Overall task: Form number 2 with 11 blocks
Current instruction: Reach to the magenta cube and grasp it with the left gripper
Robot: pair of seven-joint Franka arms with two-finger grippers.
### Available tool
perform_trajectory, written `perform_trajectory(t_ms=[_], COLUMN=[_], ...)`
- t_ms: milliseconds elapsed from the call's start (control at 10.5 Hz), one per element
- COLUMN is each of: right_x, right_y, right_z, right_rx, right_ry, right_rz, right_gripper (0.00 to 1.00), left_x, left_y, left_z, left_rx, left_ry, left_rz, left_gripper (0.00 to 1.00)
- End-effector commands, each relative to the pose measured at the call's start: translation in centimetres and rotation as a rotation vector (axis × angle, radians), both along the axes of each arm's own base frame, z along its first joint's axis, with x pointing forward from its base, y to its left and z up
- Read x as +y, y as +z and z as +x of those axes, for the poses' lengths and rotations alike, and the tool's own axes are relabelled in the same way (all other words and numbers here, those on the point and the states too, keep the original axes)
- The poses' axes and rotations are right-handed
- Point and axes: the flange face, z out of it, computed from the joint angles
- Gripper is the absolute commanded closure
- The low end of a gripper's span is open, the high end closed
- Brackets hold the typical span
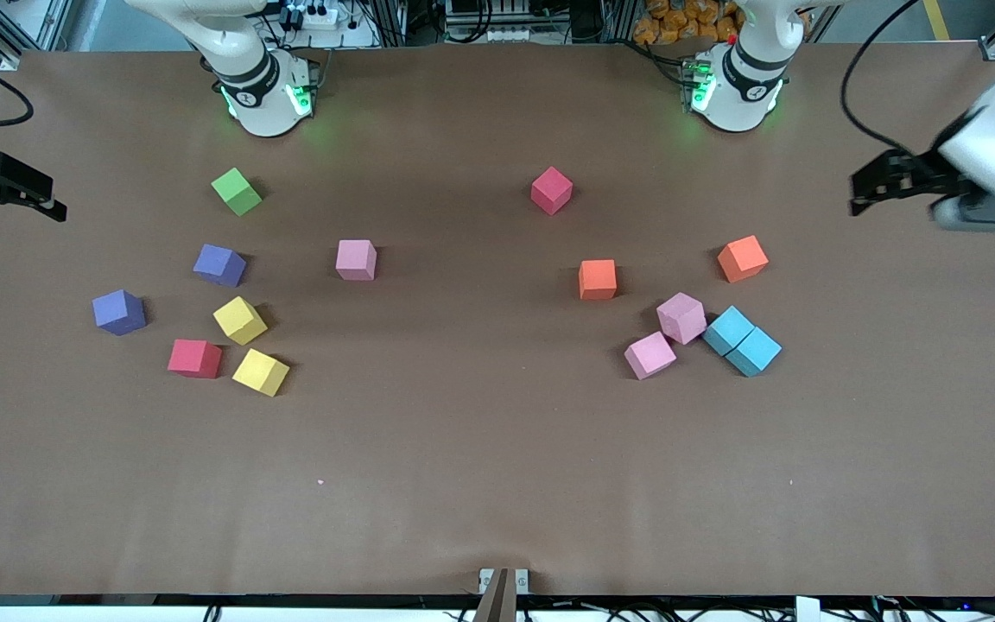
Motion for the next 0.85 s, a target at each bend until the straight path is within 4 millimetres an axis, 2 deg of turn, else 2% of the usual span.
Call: perform_trajectory(t_ms=[0, 95, 190, 380, 569, 664, 759], right_x=[-0.5, -0.8, -1.5, -2.1, -2.5, -2.6, -2.5], right_y=[0.4, 0.7, 0.8, 0.4, 1.1, 1.7, 1.8], right_z=[-0.4, -0.7, -0.9, -1.0, -1.0, -1.5, -1.5], right_rx=[-0.002, -0.006, -0.008, 0.001, -0.015, -0.027, -0.028], right_ry=[0.004, -0.002, -0.012, -0.019, -0.022, -0.023, -0.024], right_rz=[0.011, 0.009, 0.008, -0.006, -0.048, -0.049, -0.052], right_gripper=[0.0, 0.0, 0.0, 0.0, 0.0, 0.0, 0.0], left_x=[-4.4, -6.9, -10.9, -17.4, -21.3, -23.3, -25.5], left_y=[-5.5, -7.6, -10.6, -16.5, -22.6, -25.0, -26.6], left_z=[-1.4, -2.5, -4.0, -7.3, -11.0, -13.9, -17.0], left_rx=[0.078, 0.104, 0.14, 0.128, 0.136, 0.134, 0.117], left_ry=[-0.054, -0.068, -0.087, 0.048, 0.115, 0.152, 0.275], left_rz=[-0.061, -0.046, -0.013, 0.063, 0.105, 0.122, 0.151], left_gripper=[0.0, 0.0, 0.0, 0.0, 0.0, 0.0, 0.0])
